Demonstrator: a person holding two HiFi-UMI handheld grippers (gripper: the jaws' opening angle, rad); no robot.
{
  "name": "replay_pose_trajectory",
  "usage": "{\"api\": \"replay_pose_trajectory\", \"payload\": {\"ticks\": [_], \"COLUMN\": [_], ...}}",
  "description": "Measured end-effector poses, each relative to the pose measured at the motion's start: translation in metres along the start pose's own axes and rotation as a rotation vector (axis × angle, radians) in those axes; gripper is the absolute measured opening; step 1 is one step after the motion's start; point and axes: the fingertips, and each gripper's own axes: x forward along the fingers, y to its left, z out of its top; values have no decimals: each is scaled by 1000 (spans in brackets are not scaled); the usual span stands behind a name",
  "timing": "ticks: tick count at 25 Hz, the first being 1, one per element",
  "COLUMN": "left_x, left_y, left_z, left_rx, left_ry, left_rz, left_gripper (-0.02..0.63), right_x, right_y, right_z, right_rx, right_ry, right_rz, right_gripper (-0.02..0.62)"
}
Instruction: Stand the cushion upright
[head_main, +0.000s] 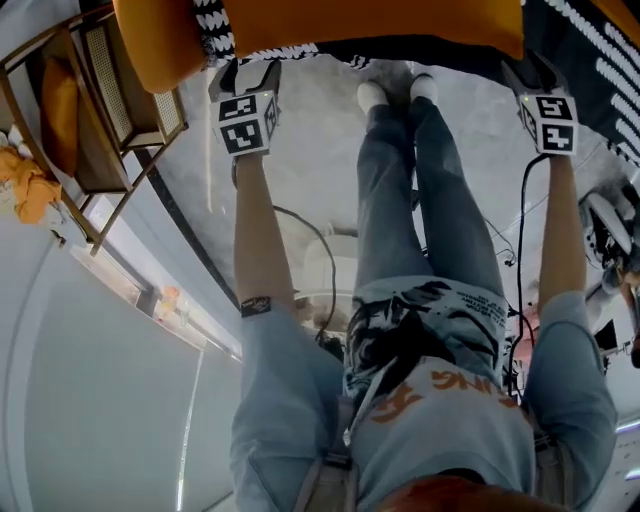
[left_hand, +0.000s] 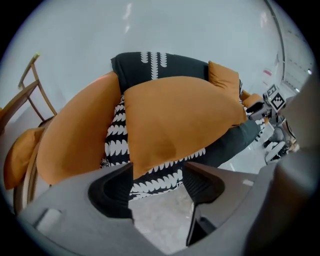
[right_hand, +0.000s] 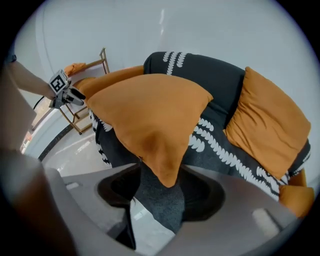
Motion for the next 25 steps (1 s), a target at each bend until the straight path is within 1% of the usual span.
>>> {"api": "replay_pose_trajectory", "payload": {"ticks": [5, 7, 10, 13, 16, 17, 18, 19, 21, 23, 25], "left_x": [18, 26, 36, 44, 42, 42, 42, 43, 42, 41, 37], "left_y": [26, 32, 35, 31, 31, 31, 31, 31, 33, 33, 32], "left_z": [-13, -13, -13, -8, -9, -9, -8, -7, -3, 3, 10], "left_rx": [92, 117, 138, 121, 100, 85, 68, 48, 9, -17, -25], "left_ry": [110, 130, 166, 171, 162, 156, 146, 135, 119, 104, 90], "left_rz": [29, 28, 23, 14, -1, -7, -11, -12, -11, -17, -24], "left_gripper": [301, 299, 294, 240, 210, 197, 184, 162, 94, 71, 63], "right_x": [15, 21, 29, 33, 34, 33, 33, 31, 27, 23, 16], "right_y": [0, 0, -4, -5, 0, -1, -3, -6, -6, -6, -8], "right_z": [-8, -10, -12, -4, 0, 0, 1, 4, 7, 12, 19], "right_rx": [-18, -25, -6, 40, 110, 119, 123, 128, 143, 157, 197], "right_ry": [60, 74, 87, 67, 41, 38, 31, 23, 14, 5, -17], "right_rz": [-4, -8, -22, -16, -5, -18, -36, -51, -69, -81, -82], "right_gripper": [249, 249, 249, 249, 236, 194, 122, 101, 77, 63, 57]}}
